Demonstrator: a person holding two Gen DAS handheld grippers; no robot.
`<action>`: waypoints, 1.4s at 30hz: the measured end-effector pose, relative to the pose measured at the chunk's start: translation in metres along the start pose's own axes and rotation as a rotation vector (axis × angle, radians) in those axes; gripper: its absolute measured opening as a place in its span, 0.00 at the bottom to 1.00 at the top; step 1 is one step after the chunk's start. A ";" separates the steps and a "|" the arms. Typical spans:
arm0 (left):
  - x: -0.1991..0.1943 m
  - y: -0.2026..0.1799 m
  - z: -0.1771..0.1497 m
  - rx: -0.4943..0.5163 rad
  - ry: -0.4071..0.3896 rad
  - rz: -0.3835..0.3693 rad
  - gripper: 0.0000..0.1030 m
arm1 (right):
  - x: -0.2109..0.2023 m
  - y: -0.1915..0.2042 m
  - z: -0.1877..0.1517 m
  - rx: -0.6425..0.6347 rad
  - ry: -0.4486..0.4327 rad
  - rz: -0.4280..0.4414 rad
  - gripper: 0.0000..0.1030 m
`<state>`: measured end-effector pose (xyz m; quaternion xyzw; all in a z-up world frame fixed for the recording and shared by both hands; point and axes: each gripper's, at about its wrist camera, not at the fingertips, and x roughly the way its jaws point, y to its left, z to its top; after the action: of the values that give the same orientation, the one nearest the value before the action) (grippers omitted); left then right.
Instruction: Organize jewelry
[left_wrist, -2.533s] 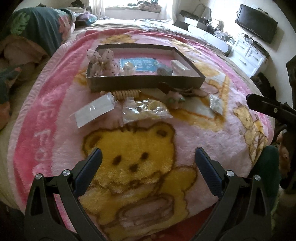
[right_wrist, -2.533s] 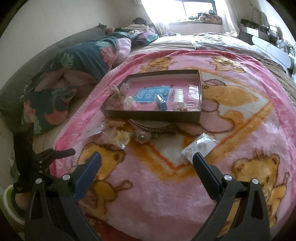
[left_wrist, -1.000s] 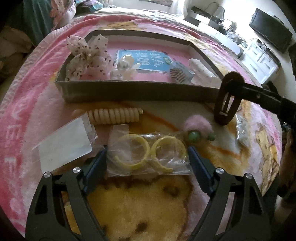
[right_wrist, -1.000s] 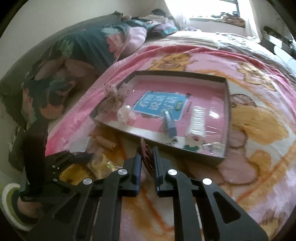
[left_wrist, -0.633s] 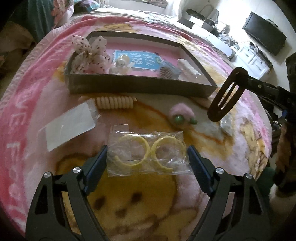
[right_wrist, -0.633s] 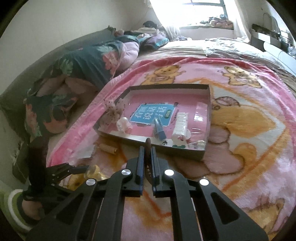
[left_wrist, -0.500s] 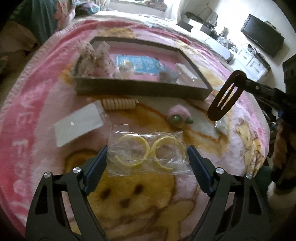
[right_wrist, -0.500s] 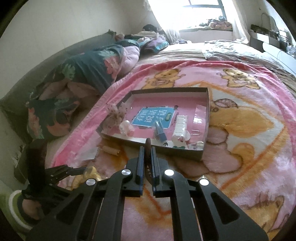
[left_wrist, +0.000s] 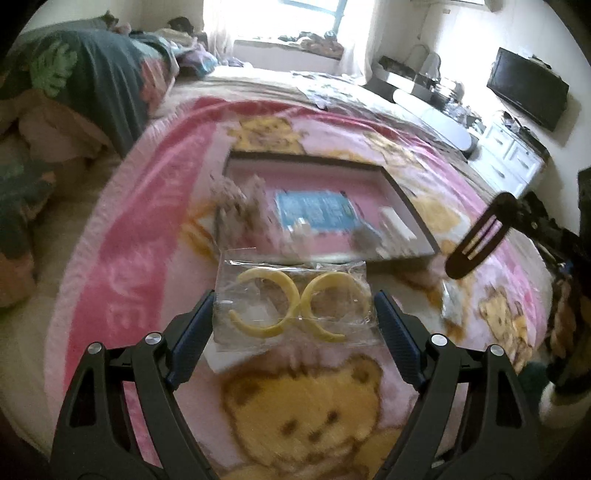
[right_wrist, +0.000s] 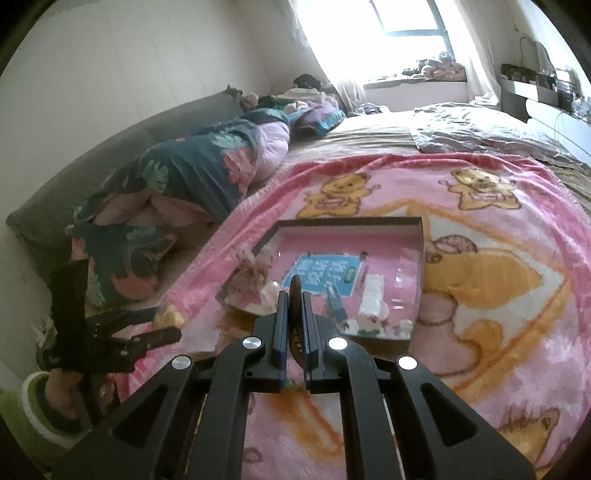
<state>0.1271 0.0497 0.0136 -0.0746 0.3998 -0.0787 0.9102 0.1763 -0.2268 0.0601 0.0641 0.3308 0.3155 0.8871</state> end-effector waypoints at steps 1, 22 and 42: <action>0.001 0.002 0.006 0.002 -0.006 0.005 0.75 | 0.001 0.001 0.003 -0.001 -0.004 -0.002 0.06; 0.055 0.000 0.070 0.026 -0.005 0.027 0.75 | 0.022 -0.022 0.053 -0.011 -0.079 -0.062 0.06; 0.108 -0.035 0.088 0.081 0.041 0.025 0.75 | 0.057 -0.078 0.049 0.051 -0.065 -0.080 0.06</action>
<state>0.2609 0.0000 0.0021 -0.0308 0.4158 -0.0848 0.9050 0.2809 -0.2494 0.0415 0.0838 0.3120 0.2691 0.9073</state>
